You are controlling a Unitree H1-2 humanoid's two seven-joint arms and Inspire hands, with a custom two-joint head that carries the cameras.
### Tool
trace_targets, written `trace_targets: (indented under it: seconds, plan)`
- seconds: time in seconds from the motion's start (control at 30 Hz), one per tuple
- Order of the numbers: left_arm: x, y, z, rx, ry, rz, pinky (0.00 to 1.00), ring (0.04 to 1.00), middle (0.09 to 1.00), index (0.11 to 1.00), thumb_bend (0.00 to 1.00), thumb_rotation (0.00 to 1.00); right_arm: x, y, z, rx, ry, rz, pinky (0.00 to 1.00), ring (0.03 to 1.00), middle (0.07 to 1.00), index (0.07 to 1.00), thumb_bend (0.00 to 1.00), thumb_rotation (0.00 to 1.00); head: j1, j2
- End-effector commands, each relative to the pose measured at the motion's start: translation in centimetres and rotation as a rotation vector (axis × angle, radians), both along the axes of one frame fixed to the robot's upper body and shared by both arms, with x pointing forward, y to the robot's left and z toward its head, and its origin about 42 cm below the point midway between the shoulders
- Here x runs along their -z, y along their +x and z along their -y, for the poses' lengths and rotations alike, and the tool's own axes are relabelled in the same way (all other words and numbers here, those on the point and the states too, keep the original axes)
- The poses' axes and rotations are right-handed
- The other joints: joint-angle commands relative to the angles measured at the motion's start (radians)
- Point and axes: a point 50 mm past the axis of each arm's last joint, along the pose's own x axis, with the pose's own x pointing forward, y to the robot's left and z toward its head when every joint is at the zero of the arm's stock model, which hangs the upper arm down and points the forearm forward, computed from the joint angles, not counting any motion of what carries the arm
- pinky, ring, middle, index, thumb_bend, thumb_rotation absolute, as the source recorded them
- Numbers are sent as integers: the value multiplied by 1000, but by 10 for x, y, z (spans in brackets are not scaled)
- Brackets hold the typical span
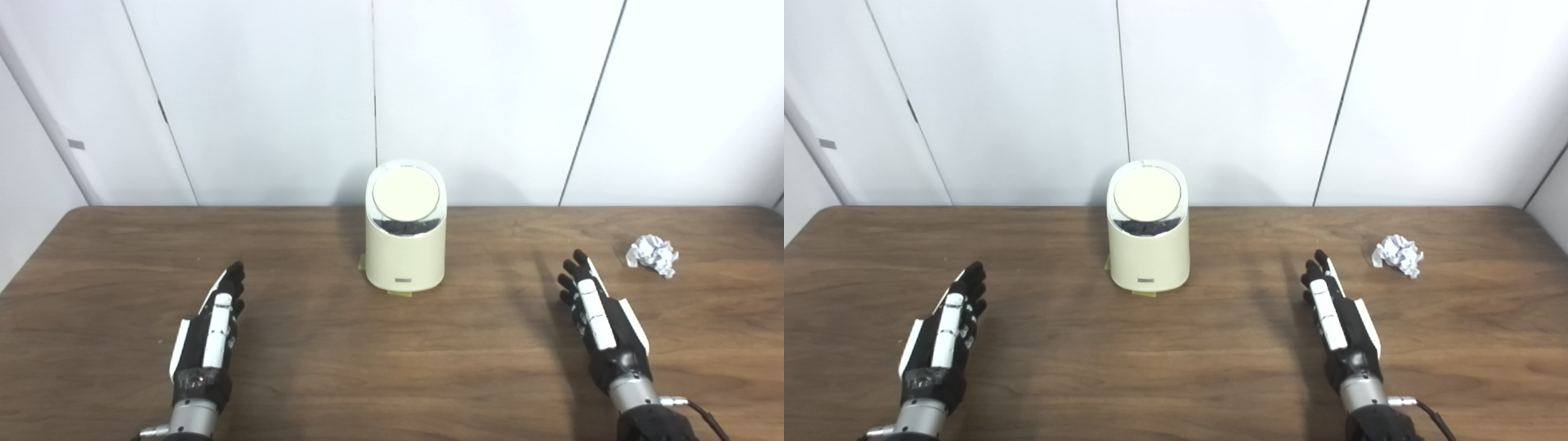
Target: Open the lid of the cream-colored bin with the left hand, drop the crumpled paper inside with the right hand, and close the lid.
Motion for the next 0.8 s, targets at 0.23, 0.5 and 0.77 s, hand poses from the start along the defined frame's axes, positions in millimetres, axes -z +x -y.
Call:
trace_targets:
  seconds: [0.23, 0.5, 0.77]
  plan:
    - [-17, 9, 0, 8, 5, 86, 1000, 988, 957, 958, 439, 853, -22, 9, 1, -6, -15, 89, 961, 955, 972, 1000, 538, 889, -1, 5]
    - [-17, 10, 0, 1, 1, 85, 1000, 986, 956, 951, 439, 848, -22, 10, 1, -8, -13, 87, 964, 954, 971, 1000, 528, 889, -7, 5]
    - [-16, 10, -2, 8, 6, 84, 1000, 997, 963, 957, 431, 850, -23, 10, -1, -14, -26, 89, 956, 953, 974, 1000, 539, 894, -13, 1]
